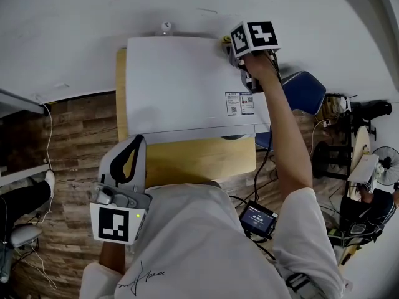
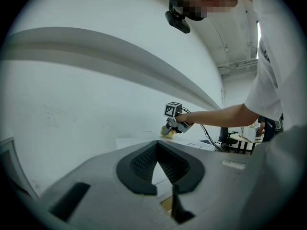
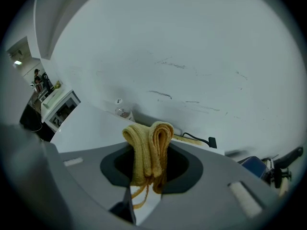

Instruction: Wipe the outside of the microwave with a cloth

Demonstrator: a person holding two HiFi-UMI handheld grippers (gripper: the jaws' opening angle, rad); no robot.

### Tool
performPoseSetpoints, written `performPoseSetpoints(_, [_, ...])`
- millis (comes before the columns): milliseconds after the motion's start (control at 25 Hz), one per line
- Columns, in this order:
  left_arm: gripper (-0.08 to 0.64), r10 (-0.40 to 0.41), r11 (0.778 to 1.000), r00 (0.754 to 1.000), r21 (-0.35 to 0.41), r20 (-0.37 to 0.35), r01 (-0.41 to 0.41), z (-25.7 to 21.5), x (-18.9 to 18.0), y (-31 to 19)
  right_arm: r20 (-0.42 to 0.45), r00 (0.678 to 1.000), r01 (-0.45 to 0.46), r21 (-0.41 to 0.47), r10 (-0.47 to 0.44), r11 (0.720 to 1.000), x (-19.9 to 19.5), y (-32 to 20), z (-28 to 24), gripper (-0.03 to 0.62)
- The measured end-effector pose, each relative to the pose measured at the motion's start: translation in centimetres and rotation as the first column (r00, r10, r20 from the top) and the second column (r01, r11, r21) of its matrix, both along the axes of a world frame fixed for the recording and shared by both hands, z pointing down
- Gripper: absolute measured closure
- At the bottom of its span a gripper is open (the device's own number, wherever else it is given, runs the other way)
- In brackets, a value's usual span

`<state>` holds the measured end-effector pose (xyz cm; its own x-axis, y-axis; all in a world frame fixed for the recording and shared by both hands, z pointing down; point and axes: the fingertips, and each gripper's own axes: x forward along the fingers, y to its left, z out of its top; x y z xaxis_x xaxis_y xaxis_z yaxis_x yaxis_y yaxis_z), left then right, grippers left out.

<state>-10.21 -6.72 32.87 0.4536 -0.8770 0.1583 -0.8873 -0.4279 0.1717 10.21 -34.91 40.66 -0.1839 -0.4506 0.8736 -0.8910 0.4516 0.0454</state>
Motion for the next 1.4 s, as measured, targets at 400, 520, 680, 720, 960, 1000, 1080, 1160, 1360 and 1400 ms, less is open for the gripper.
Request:
performPoseSetpoints(400, [0.565,-0.021,1.000,1.000,-0.001,-0.005,0.021,0.0,-0.7,0.8,0.042,0.996,0.079,0.004,-0.080,0.997,-6.0,0.9,0.0,0.472])
performPoseSetpoints(520, [0.565,-0.030,1.000,1.000,0.000,-0.009,0.030,0.0,-0.8,1.0,0.050,0.993,0.108,0.008,-0.108,0.994,-7.5,1.3,0.0,0.472])
performPoseSetpoints(680, [0.565,-0.055,0.998,0.998,-0.006,-0.010,0.055,0.1,-1.0,1.3,0.060,0.987,0.146,0.013,-0.146,0.989,-9.6,1.8,-0.2,0.472])
performPoseSetpoints(720, [0.565,-0.060,0.998,0.998,-0.009,-0.011,0.060,0.1,-1.2,1.4,0.063,0.986,0.153,0.013,-0.154,0.988,-10.1,1.8,-0.1,0.472])
performPoseSetpoints(960, [0.565,-0.085,0.996,0.996,-0.008,-0.018,0.085,0.2,-2.0,1.7,0.066,0.977,0.203,0.016,-0.204,0.979,-13.5,2.1,0.0,0.472])
performPoseSetpoints(1000, [0.565,-0.092,0.996,0.996,-0.008,-0.018,0.092,0.2,-2.1,1.8,0.065,0.974,0.216,0.017,-0.217,0.976,-14.0,2.2,0.0,0.472])
performPoseSetpoints(1080, [0.565,-0.104,0.995,0.994,-0.010,-0.021,0.104,0.2,-2.3,2.0,0.066,0.967,0.245,0.020,-0.246,0.969,-15.2,2.4,0.0,0.471])
performPoseSetpoints(1160, [0.565,-0.111,0.994,0.994,-0.013,-0.022,0.111,0.2,-2.5,2.3,0.067,0.960,0.270,0.022,-0.271,0.963,-16.3,2.7,0.0,0.471])
performPoseSetpoints(1360, [0.565,-0.142,0.990,0.990,-0.023,-0.027,0.141,0.4,-3.1,3.0,0.081,0.943,0.323,0.020,-0.323,0.946,-19.1,3.1,0.0,0.471])
performPoseSetpoints(1400, [0.565,-0.149,0.989,0.988,-0.025,-0.027,0.148,0.5,-3.3,3.1,0.084,0.939,0.333,0.020,-0.333,0.943,-19.6,3.2,0.0,0.471])
